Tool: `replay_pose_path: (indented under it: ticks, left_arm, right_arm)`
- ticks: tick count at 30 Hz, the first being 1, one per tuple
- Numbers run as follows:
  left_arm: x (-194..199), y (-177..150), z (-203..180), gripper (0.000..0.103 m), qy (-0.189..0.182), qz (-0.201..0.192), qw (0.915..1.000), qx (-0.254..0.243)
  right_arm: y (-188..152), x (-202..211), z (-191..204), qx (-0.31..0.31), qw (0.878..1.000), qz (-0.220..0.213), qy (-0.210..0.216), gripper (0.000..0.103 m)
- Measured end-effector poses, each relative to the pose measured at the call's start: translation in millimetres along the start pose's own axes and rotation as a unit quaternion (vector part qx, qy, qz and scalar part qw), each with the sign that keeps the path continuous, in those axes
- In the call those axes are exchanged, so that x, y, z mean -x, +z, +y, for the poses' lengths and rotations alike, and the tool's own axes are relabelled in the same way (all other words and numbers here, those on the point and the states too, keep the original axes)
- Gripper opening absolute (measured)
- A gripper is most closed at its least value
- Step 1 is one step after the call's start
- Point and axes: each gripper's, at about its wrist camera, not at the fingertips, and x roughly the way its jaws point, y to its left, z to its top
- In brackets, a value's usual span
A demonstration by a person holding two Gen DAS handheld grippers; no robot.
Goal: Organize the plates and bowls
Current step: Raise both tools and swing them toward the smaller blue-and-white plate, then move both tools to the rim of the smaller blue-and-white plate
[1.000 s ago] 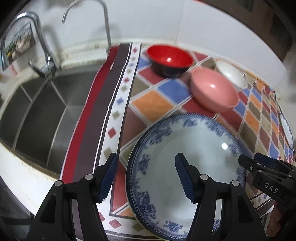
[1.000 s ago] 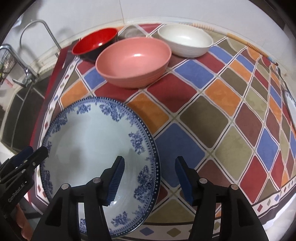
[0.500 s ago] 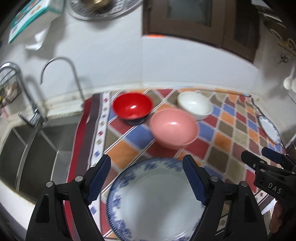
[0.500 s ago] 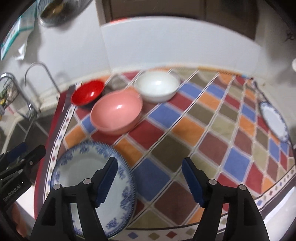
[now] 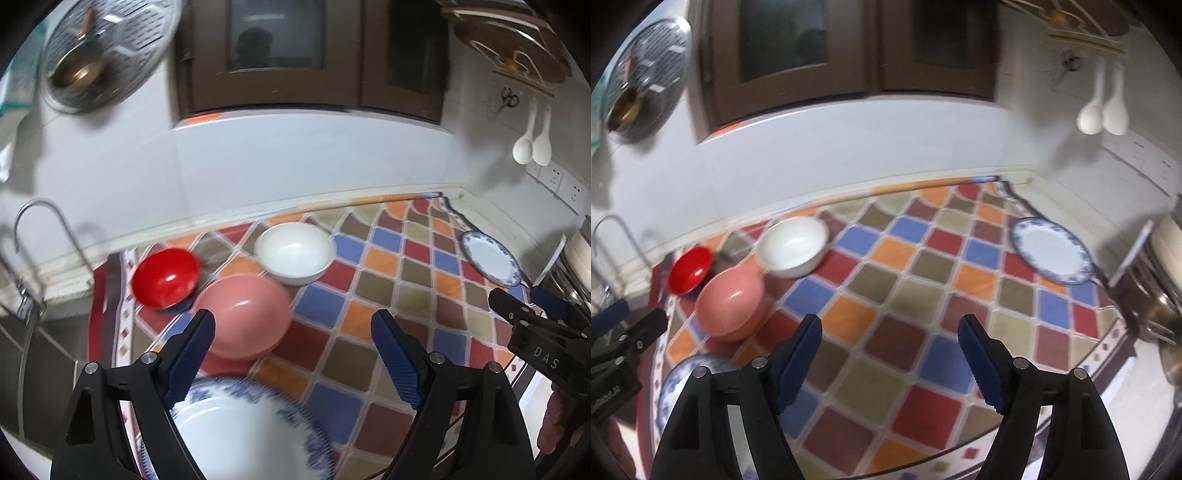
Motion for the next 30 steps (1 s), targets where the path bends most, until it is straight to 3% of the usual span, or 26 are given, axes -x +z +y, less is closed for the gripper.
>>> replay_pose_path:
  ticks: [14,30]
  left_arm:
    - [-39,47,-104,0.087,-0.056,-0.01,0.9972,-0.049]
    - [-102,84,-221,0.087,-0.111,-0.007,0.9898,-0.088]
  right_arm:
    - [27,-6,-111,-0.064,0.994,-0.031,-0.087,0.077]
    - [39,-33,-227,-0.145,0.975,-0.052,-0.161,0.077]
